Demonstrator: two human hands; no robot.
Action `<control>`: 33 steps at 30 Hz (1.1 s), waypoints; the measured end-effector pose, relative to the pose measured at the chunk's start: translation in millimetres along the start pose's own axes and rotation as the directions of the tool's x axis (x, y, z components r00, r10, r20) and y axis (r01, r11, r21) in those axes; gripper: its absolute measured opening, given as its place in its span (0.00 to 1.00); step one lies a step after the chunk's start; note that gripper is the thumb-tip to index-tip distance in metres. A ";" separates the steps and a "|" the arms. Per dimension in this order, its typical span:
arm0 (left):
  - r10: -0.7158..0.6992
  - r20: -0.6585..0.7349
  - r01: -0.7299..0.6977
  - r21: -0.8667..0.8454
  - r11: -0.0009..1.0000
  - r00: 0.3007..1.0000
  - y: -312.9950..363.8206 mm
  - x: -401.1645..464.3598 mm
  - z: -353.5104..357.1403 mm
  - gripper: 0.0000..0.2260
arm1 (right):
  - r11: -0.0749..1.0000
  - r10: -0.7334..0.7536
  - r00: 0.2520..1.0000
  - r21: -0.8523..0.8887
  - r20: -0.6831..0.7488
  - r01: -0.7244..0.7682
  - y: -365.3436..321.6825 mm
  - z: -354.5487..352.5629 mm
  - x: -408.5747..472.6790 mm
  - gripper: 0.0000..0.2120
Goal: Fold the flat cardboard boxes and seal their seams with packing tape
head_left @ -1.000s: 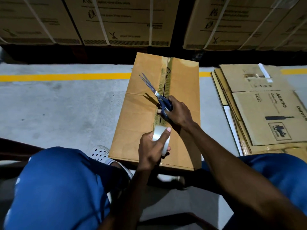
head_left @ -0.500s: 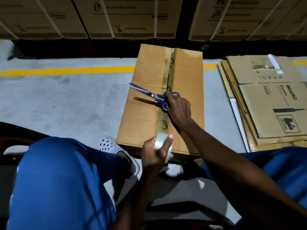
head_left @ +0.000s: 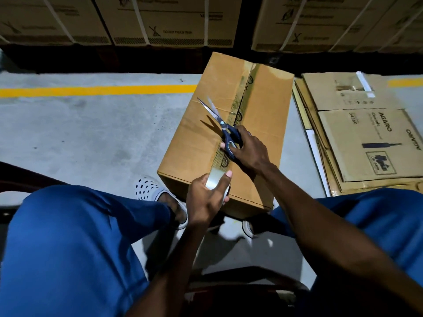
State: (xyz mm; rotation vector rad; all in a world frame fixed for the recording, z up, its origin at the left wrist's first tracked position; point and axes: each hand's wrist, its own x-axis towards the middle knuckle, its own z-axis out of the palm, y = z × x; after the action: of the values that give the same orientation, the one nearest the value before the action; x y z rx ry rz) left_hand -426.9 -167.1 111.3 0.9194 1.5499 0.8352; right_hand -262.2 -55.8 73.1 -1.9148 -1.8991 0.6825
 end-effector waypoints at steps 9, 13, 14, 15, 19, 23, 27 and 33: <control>0.039 0.061 -0.054 0.269 0.962 0.997 -5.4 5.5 -4.9 0.22 | 0.999 0.033 0.994 -0.006 -0.108 -0.034 19.4 -3.3 33.2 0.23; -0.032 -0.043 0.040 0.193 0.980 0.999 -31.4 15.4 10.2 0.24 | 1.000 0.018 0.995 -0.024 -0.102 -0.020 17.2 -6.6 34.6 0.26; -0.084 -0.032 0.087 0.105 0.991 0.996 -38.8 17.7 14.5 0.24 | 0.999 0.021 0.995 -0.024 -0.100 -0.024 16.1 -8.3 34.9 0.26; -0.136 -0.021 0.136 0.011 0.991 0.991 -43.6 19.7 18.4 0.24 | 0.999 0.022 0.995 -0.032 -0.098 -0.025 14.8 -11.1 36.3 0.26; -0.161 -0.069 0.155 -0.082 0.985 0.985 -52.7 21.8 24.8 0.20 | 0.996 0.024 0.995 -0.080 -0.098 -0.032 12.1 -13.8 46.3 0.28; -0.110 -0.020 0.111 0.023 0.994 0.994 -55.5 29.6 23.7 0.26 | 0.993 0.017 0.994 -0.114 -0.109 -0.029 10.0 -13.1 48.6 0.30; -0.204 0.021 0.204 0.012 0.979 0.979 -54.5 39.0 22.1 0.18 | 0.968 -0.027 0.996 -0.251 -0.089 0.004 0.9 -15.3 40.8 0.27; -0.168 -0.010 0.168 0.006 0.986 0.986 -56.4 41.8 21.8 0.15 | 0.967 -0.102 0.994 -0.240 -0.046 0.088 -13.2 -1.0 -29.1 0.25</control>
State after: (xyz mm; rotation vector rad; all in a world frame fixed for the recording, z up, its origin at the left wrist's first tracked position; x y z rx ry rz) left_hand -416.5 -154.5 39.6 0.7784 1.6150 0.7151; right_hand -271.9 -84.2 83.9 -1.9422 -2.1014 0.3805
